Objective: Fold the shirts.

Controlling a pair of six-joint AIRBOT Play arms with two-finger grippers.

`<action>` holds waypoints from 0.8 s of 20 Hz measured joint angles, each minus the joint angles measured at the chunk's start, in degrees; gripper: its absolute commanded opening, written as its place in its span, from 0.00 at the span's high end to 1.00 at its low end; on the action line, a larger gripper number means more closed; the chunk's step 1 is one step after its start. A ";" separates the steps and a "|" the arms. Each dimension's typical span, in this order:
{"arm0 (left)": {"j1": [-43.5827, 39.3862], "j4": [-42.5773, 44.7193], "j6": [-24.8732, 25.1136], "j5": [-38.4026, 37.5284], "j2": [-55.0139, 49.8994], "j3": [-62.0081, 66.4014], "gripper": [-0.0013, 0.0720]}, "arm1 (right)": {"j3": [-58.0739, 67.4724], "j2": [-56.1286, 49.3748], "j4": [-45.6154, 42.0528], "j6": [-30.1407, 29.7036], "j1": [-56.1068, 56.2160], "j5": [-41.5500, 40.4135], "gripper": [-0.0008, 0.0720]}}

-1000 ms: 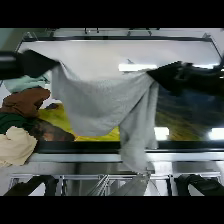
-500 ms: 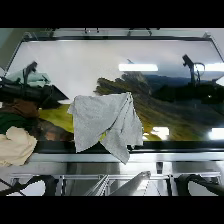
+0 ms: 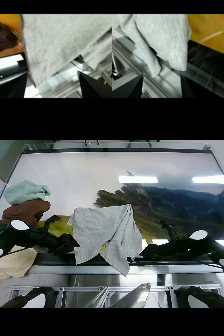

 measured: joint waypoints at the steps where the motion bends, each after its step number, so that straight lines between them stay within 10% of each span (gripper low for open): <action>1: -0.57 0.22 -0.44 1.88 -0.13 -0.87 0.00 | -0.76 -0.76 1.20 0.15 2.80 -2.32 0.31; 9: -8.07 -0.72 -1.68 2.97 -12.00 5.44 0.03 | 3.37 -12.17 12.22 -2.71 18.25 -9.29 0.42; 11: -9.51 -0.74 -1.66 0.85 -15.41 7.74 0.31 | 5.49 -14.56 12.98 -2.93 19.80 -9.66 0.43; 13: -10.32 0.96 -1.44 -0.26 -18.01 9.46 0.99 | 6.80 -15.85 13.07 -3.17 20.59 -10.58 0.76; 16: -10.88 1.42 -0.07 0.24 -19.30 11.93 0.96 | 7.69 -16.63 12.07 -3.56 21.00 -10.84 0.96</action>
